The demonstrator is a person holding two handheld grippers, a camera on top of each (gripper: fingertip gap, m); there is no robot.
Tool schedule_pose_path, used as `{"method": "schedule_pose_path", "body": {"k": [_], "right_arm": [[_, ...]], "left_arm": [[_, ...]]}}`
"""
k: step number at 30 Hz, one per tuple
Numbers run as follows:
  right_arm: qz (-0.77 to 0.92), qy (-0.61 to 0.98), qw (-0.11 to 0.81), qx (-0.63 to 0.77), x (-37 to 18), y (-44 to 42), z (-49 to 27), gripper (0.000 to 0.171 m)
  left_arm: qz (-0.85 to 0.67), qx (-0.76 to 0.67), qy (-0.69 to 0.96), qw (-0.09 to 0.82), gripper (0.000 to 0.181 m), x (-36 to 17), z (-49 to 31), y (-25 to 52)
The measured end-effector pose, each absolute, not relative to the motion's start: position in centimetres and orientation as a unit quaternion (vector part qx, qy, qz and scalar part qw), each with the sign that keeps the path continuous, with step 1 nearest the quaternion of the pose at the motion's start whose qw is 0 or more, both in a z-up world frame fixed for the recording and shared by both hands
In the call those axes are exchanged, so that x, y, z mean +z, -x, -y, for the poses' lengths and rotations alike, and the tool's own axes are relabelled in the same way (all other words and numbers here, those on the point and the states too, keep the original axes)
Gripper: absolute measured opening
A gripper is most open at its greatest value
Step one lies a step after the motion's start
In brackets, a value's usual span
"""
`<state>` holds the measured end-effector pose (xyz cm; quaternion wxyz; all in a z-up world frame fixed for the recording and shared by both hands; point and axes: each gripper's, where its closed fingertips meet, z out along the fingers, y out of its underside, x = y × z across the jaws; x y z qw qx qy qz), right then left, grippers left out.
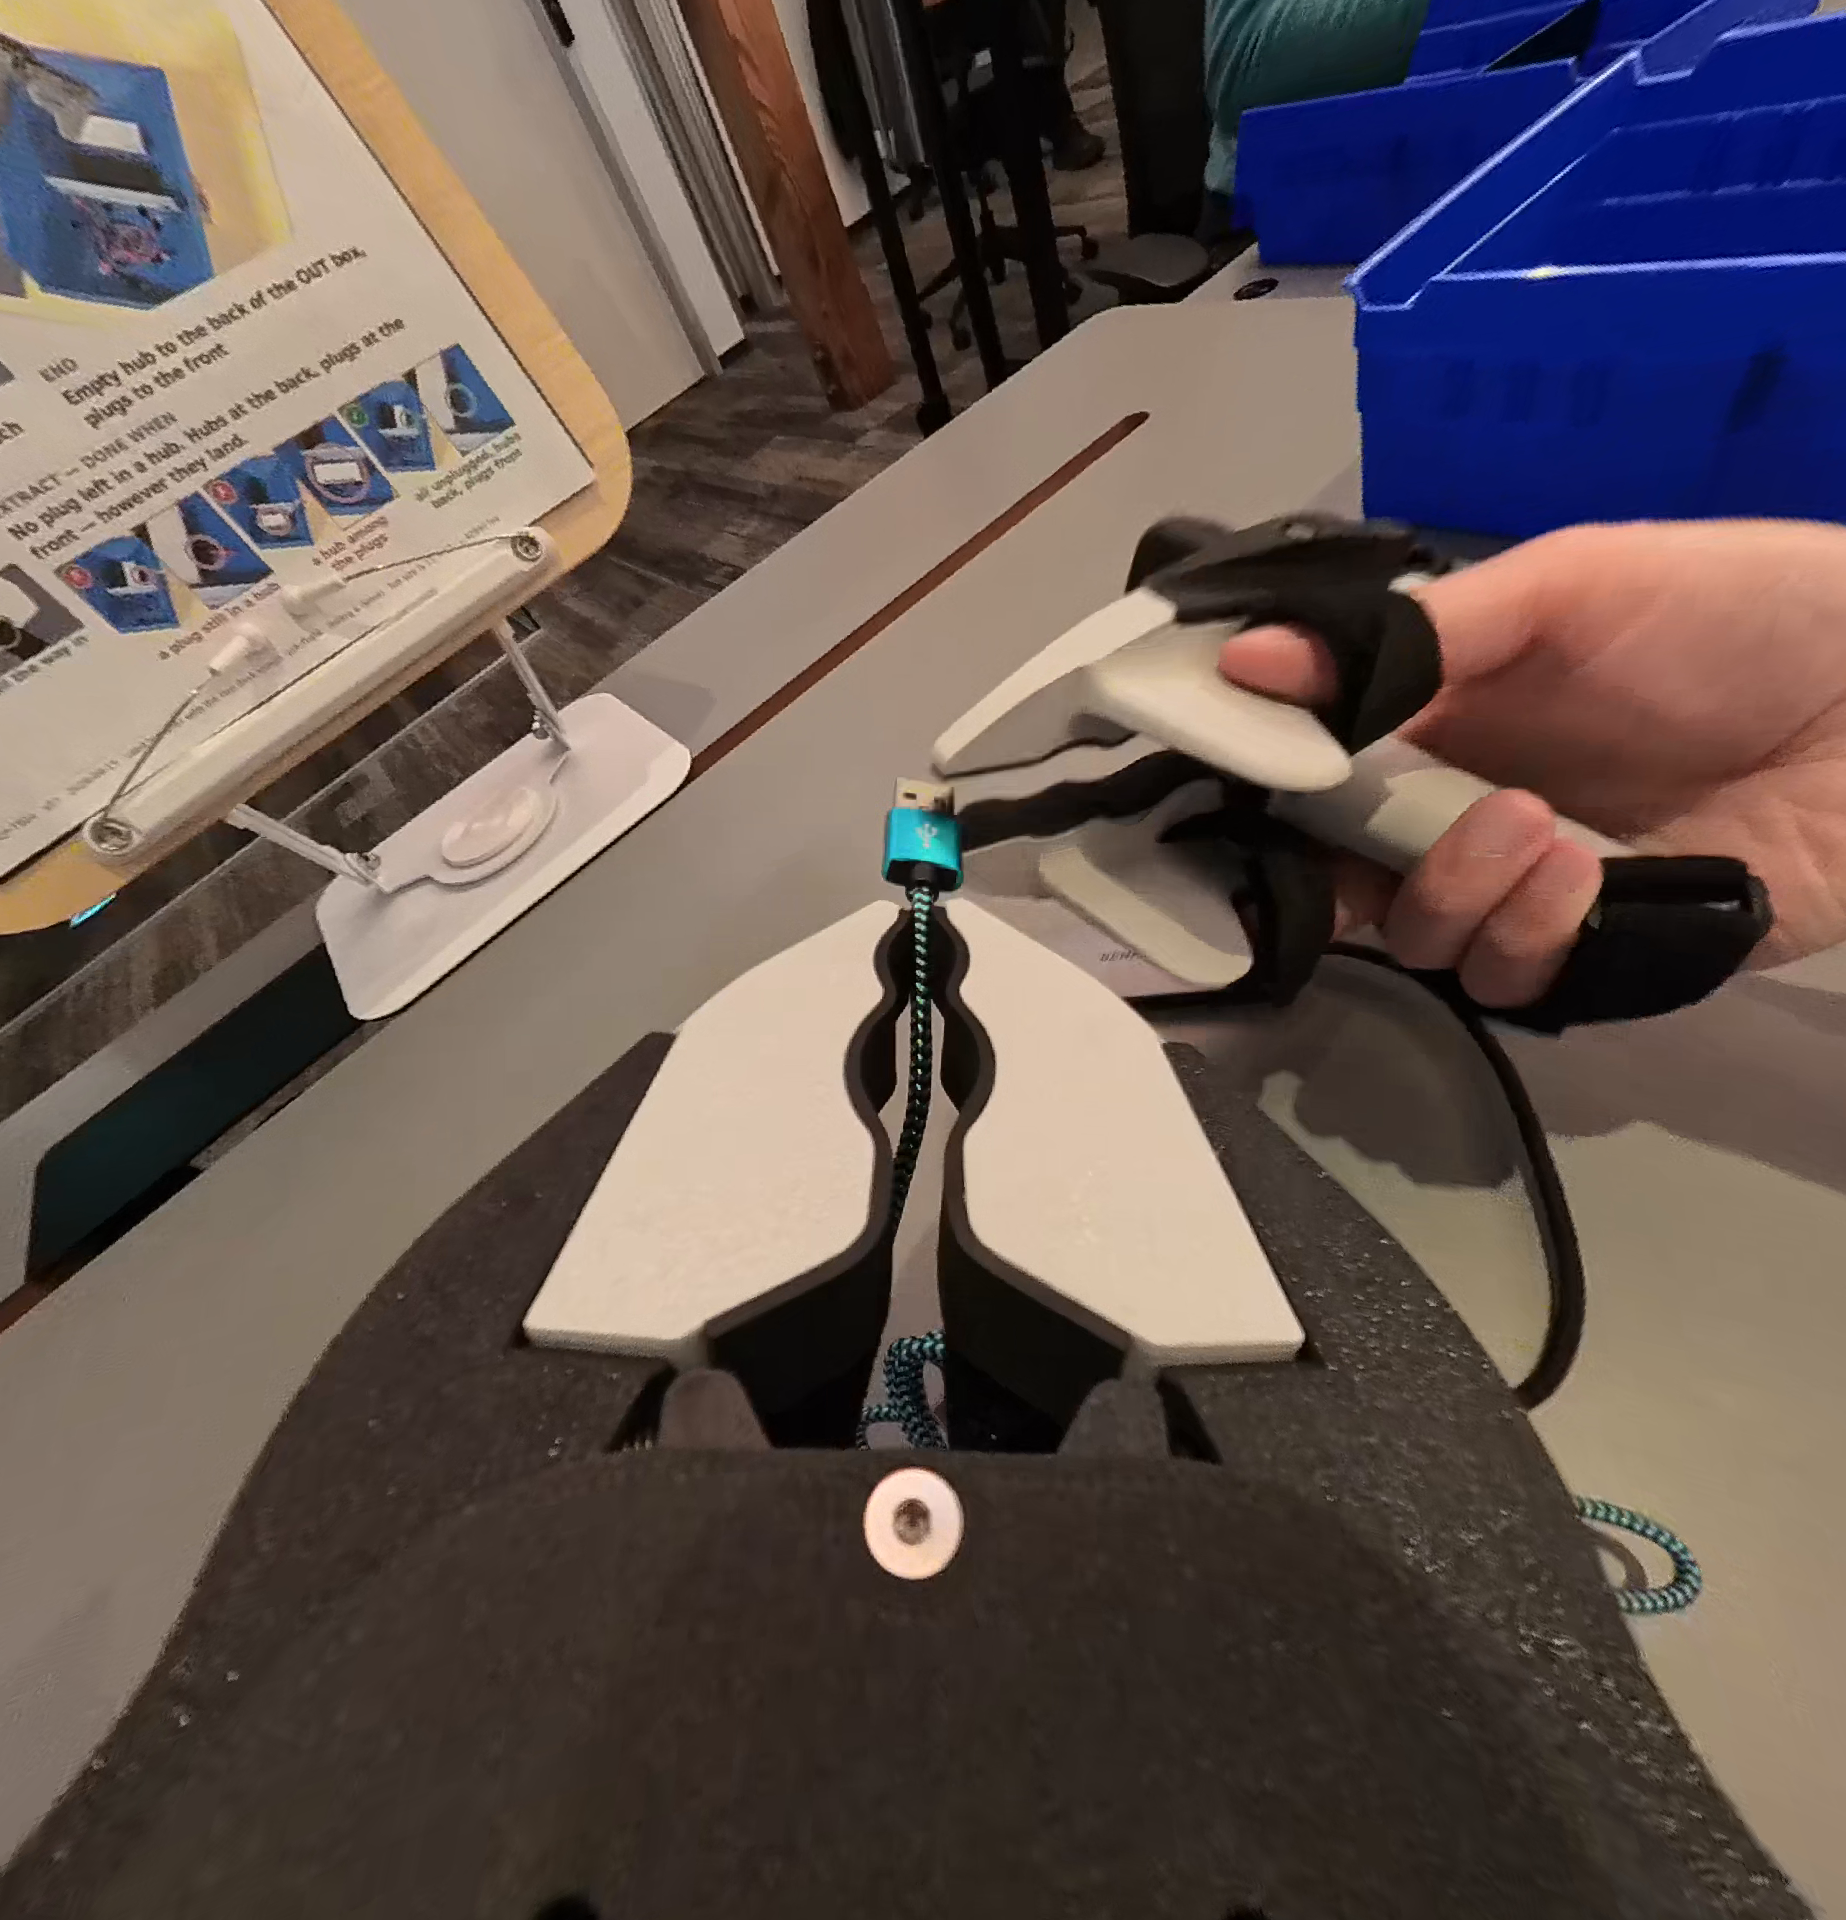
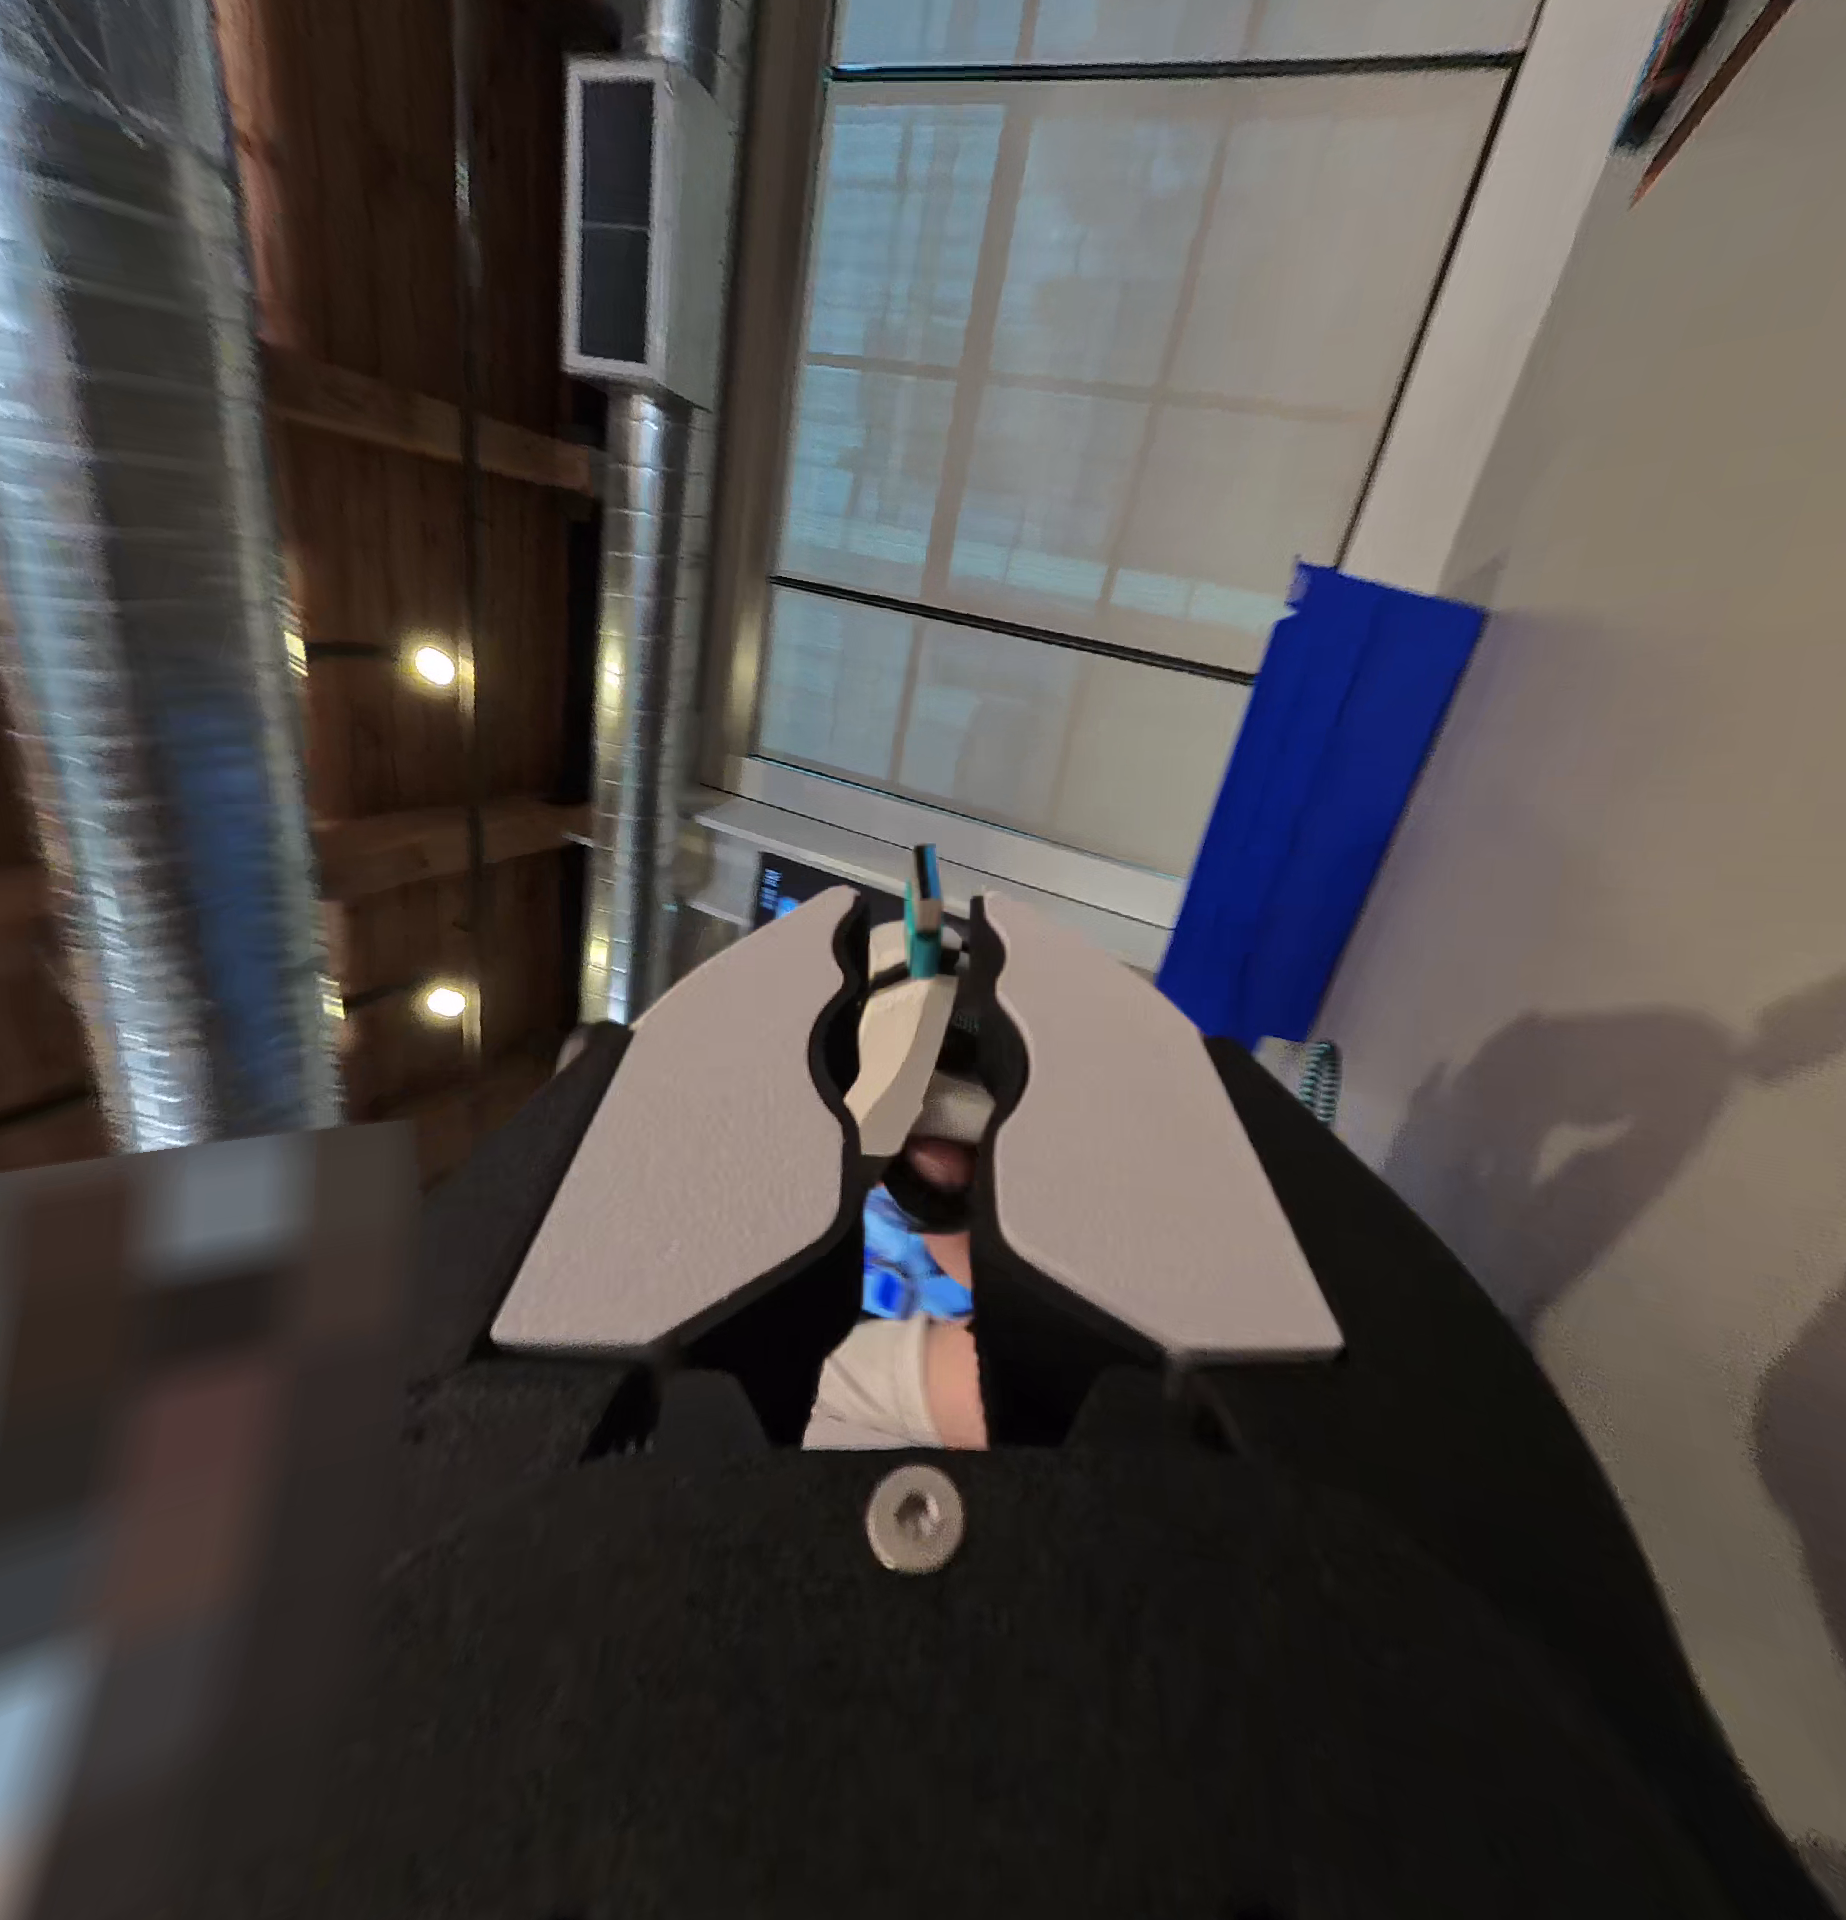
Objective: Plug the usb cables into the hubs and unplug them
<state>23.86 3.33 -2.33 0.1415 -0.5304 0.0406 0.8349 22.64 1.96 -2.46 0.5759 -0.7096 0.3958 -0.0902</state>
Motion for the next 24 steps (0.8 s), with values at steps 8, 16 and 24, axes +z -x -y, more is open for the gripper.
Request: {"method": "schedule_pose_path", "body": {"k": [8, 16, 24], "right_arm": [[0.191, 0.766, 0.379, 0.484, -7.6, -28.6, -3.6, 0.033], [0.329, 0.844, 0.404, 0.129, -14.7, -30.9, -2.8, 0.05], [0.318, 0.862, 0.372, 0.13, -16.6, -30.8, -3.7, 0.036]], "left_arm": [[-0.385, -0.073, 0.738, 0.549, 0.003, -3.9, -2.9, -21.0], [-0.37, -0.07, 0.767, 0.519, 0.003, -5.3, -3.5, -20.4], [-0.366, -0.07, 0.788, 0.49, 0.003, -6.1, -3.5, -20.4]]}}
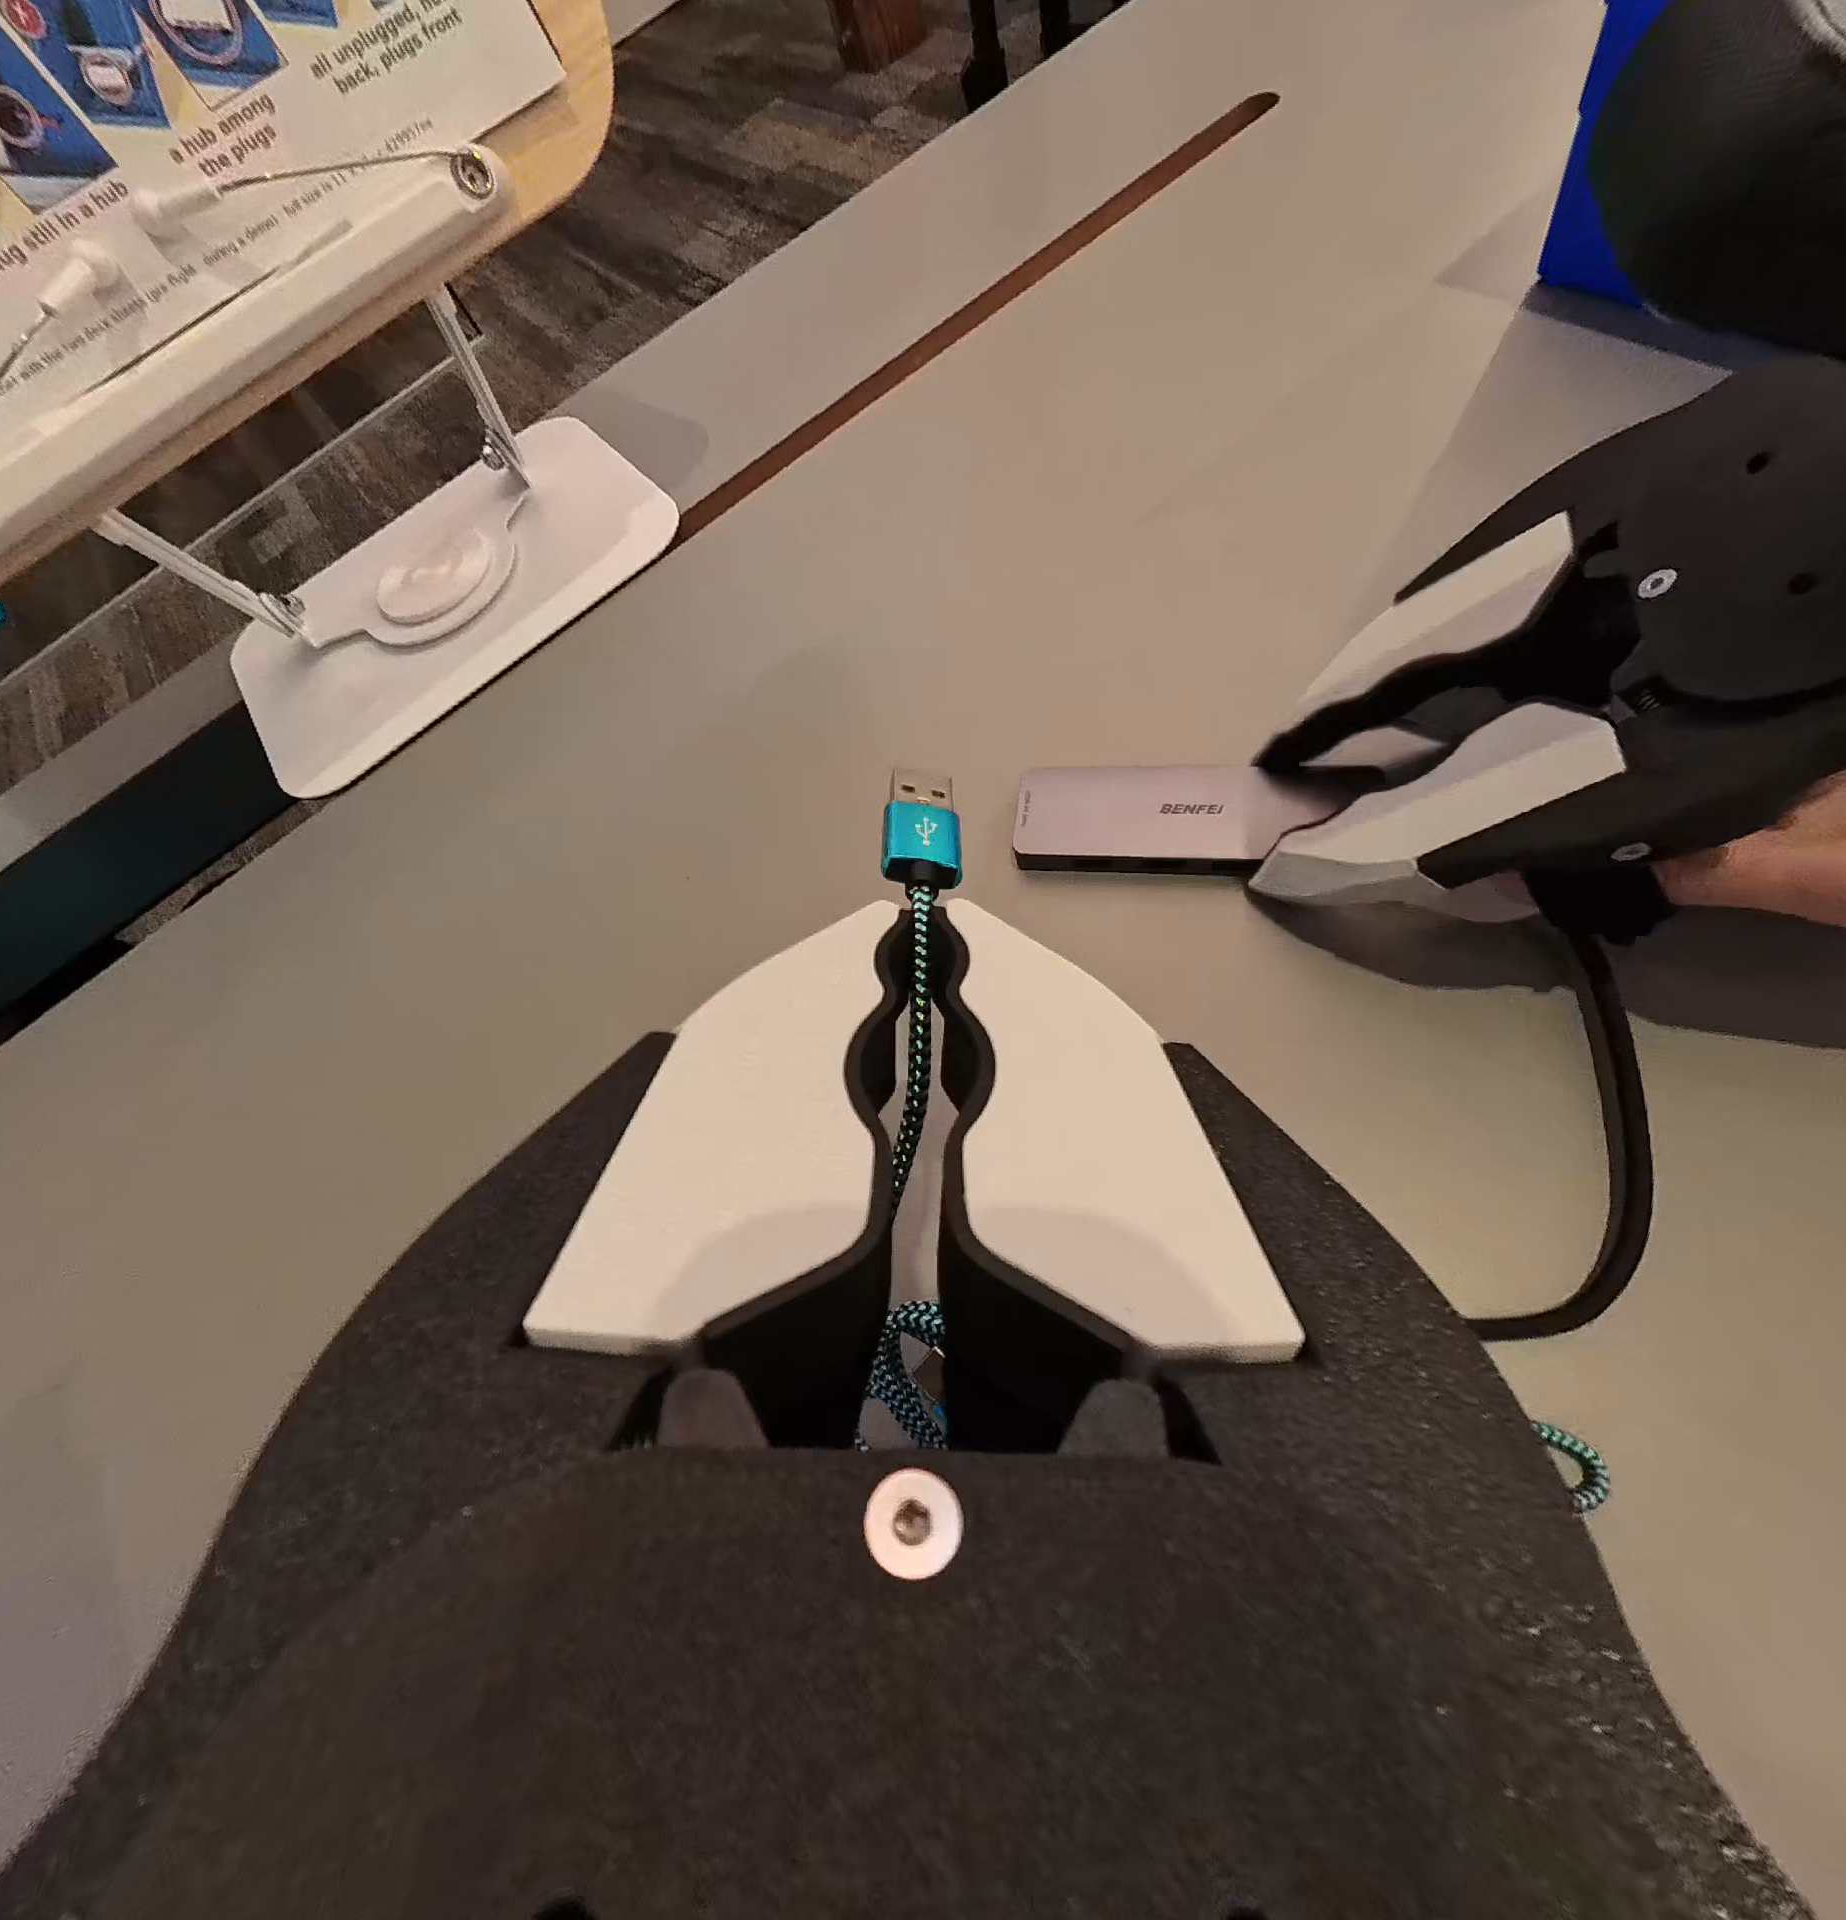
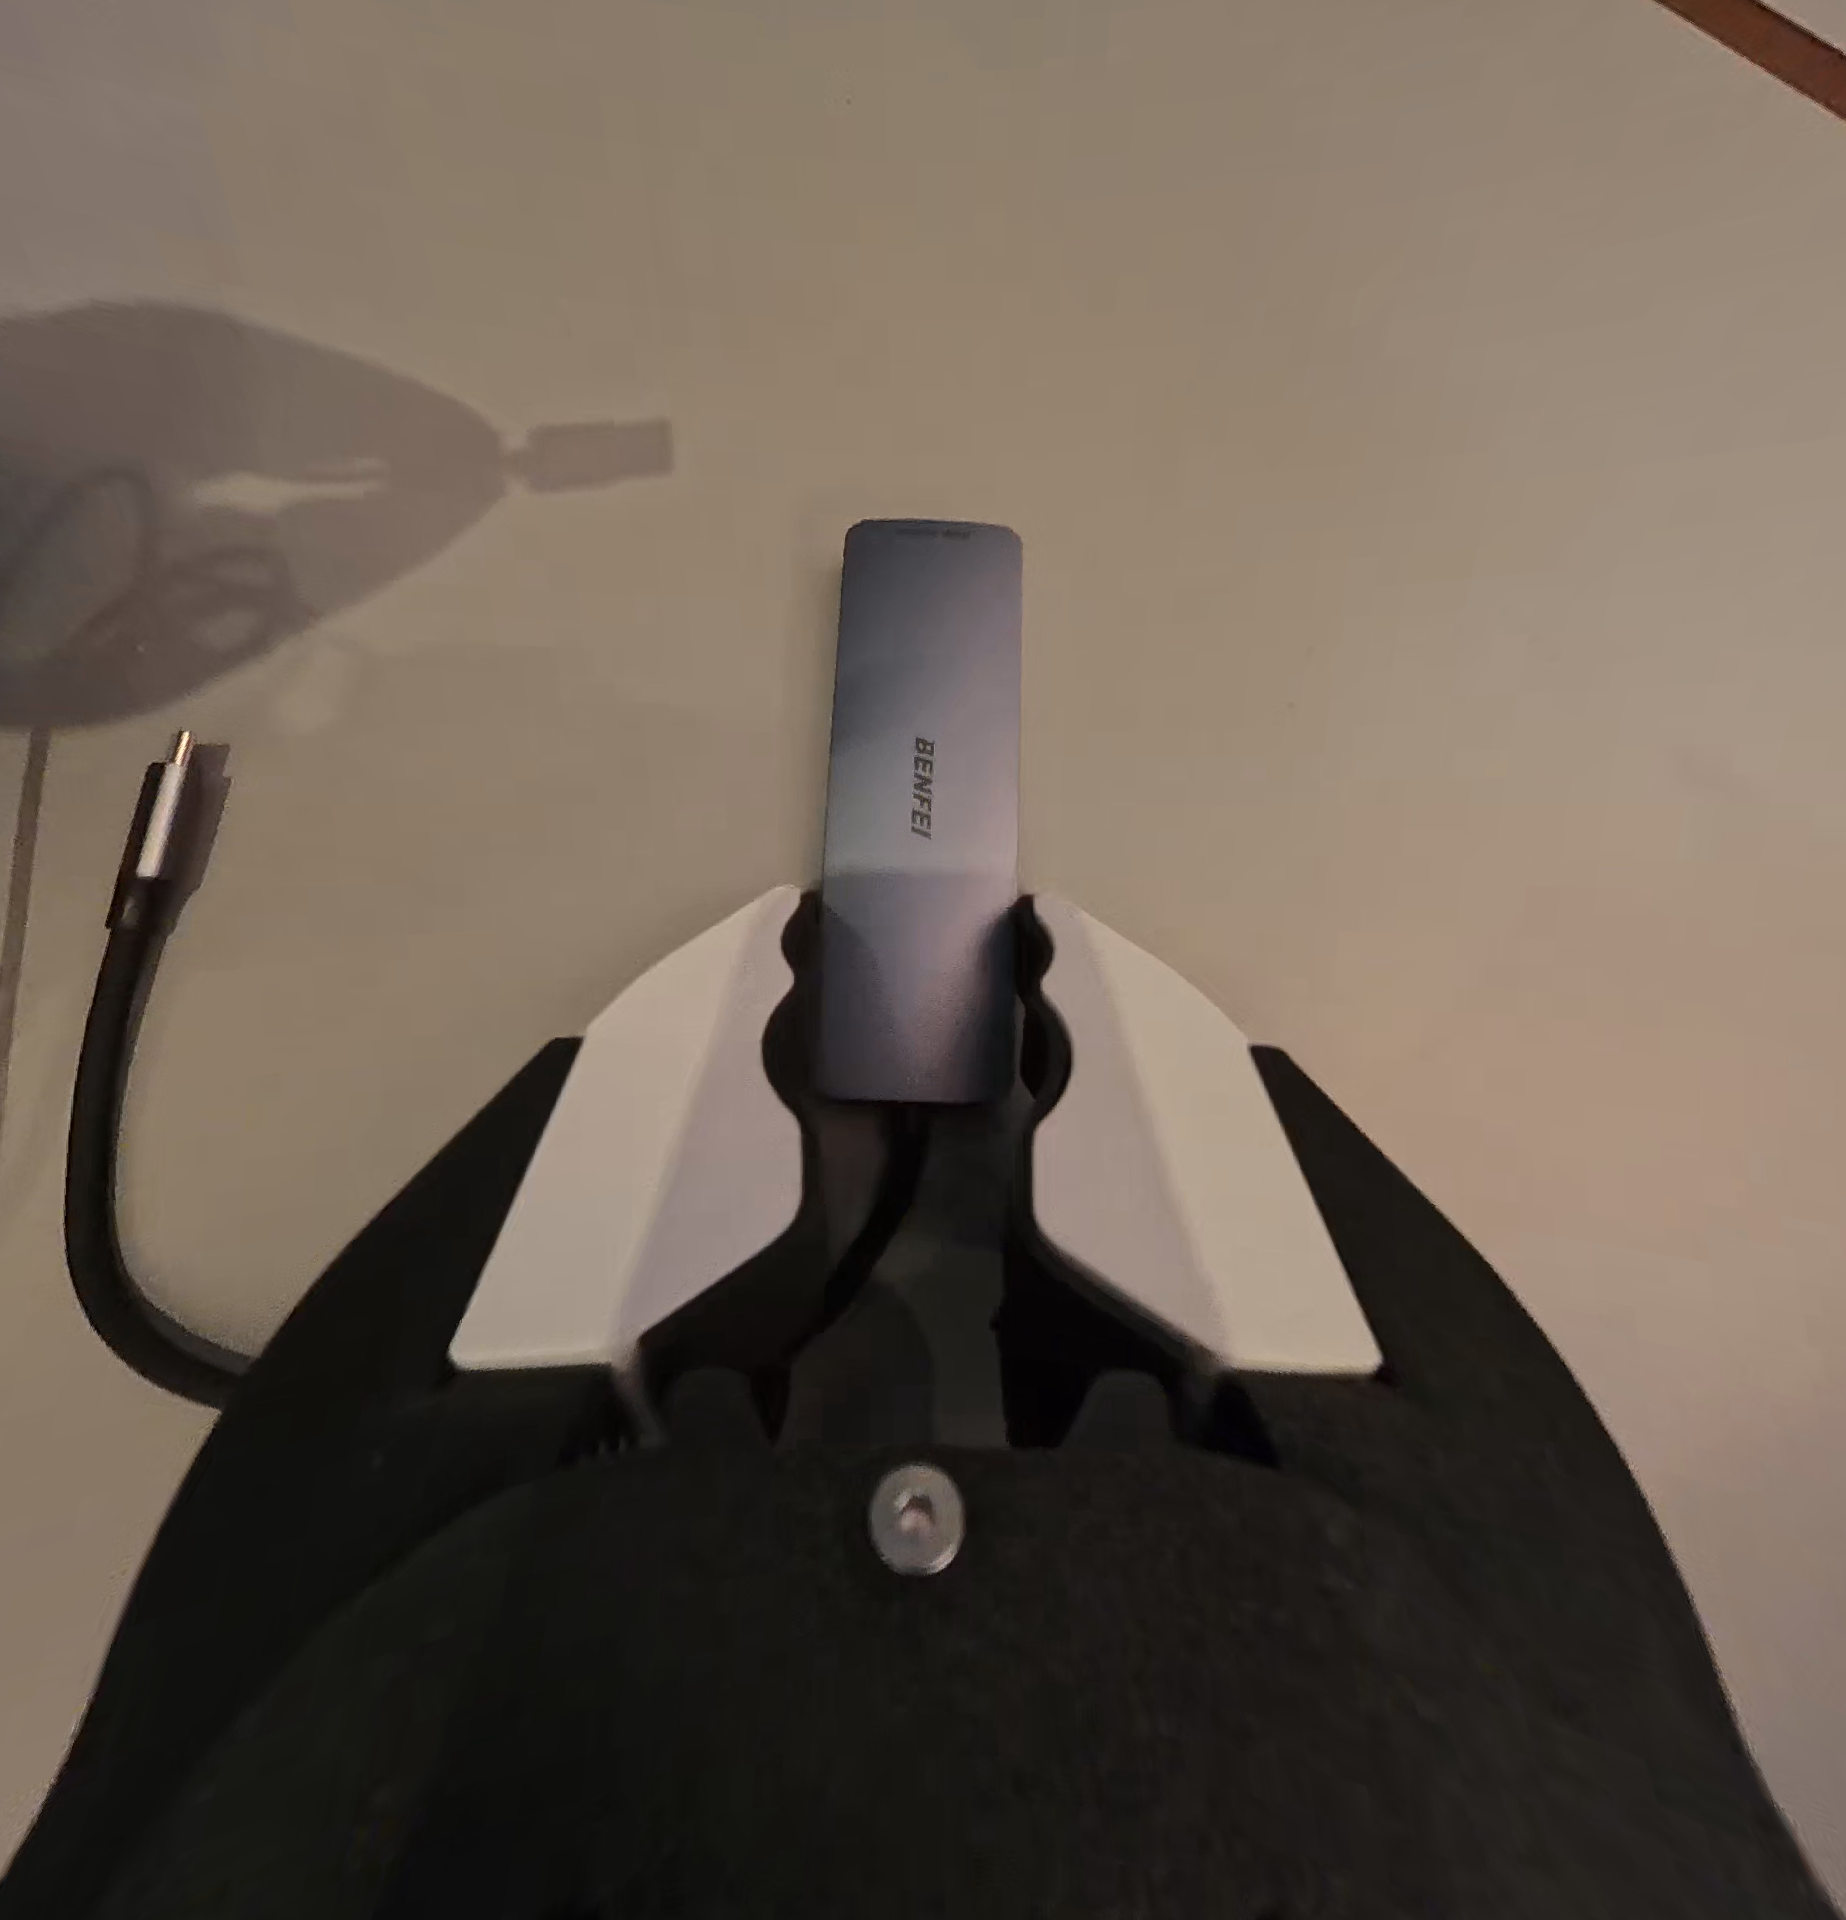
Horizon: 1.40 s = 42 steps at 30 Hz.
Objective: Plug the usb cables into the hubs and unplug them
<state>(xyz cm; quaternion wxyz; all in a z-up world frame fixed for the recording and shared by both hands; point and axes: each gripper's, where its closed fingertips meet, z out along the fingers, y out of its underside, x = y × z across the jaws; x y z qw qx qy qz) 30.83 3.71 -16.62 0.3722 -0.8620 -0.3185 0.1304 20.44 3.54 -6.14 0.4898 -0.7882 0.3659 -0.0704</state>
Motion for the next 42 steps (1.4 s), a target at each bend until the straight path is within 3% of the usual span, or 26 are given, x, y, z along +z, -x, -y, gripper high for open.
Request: {"method": "schedule_pose_path", "body": {"k": [9, 25, 42], "right_arm": [[0.313, 0.865, 0.365, 0.143, -16.6, -30.7, -3.5, 0.035], [0.167, 0.818, 0.328, 0.442, -11.7, -28.1, -2.8, 0.035], [0.213, 0.81, 0.352, 0.417, -11.1, -29.0, -3.3, 0.035]], "left_arm": [[-0.33, -0.053, 0.805, 0.49, 0.003, -6.6, -4.2, -19.9], [-0.356, -0.096, 0.814, 0.45, 0.003, -7.6, -2.4, -22.2], [-0.382, -0.085, 0.811, 0.435, 0.003, -8.4, -1.4, -24.1]]}}
